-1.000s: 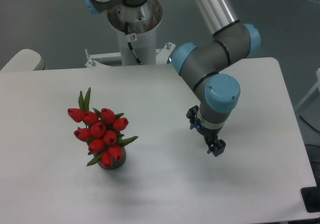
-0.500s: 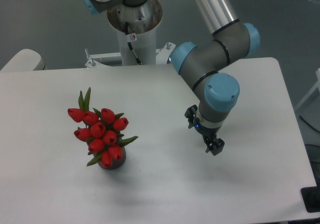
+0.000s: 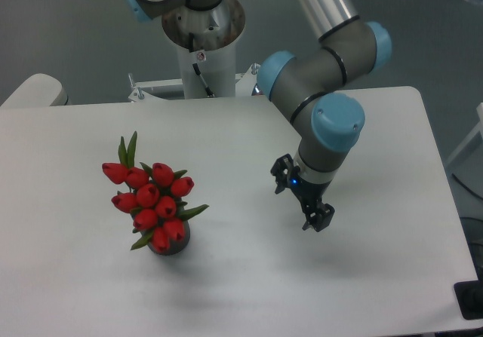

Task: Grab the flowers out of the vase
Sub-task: 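Move the open gripper toward the red tulip stems above the vase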

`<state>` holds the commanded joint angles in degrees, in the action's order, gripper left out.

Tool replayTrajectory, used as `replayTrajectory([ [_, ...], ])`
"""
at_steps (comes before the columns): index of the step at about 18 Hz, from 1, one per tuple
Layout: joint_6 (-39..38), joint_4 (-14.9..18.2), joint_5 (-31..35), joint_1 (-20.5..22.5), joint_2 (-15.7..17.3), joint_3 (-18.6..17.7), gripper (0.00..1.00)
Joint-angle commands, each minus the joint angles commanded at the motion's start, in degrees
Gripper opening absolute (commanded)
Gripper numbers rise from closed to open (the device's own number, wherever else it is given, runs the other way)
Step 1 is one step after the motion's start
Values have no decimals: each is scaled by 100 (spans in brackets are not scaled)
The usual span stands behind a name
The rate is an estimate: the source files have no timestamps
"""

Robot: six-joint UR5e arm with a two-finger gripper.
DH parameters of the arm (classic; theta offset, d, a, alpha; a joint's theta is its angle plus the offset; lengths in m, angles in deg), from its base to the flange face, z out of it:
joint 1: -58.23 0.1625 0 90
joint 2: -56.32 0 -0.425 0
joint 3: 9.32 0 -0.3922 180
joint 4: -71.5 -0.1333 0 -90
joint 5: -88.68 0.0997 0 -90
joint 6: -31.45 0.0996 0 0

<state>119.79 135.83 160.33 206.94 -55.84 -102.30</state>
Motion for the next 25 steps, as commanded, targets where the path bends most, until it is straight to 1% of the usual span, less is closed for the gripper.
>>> replayTrajectory([
  [4, 0, 0, -1010, 237, 273, -439, 100],
  [6, -9, 9, -1476, 325, 387, -580, 100],
  [8, -262, 0, -2003, 326, 527, -808, 100],
  [10, -649, -17, -2408, 256, 572, -871, 100],
  [16, -1379, -18, -3472, 115, 607, -880, 100],
  [20, -1441, -26, -3833, -78, 607, -915, 100],
  [25, -1433, -35, -3860, -272, 607, -967, 100],
])
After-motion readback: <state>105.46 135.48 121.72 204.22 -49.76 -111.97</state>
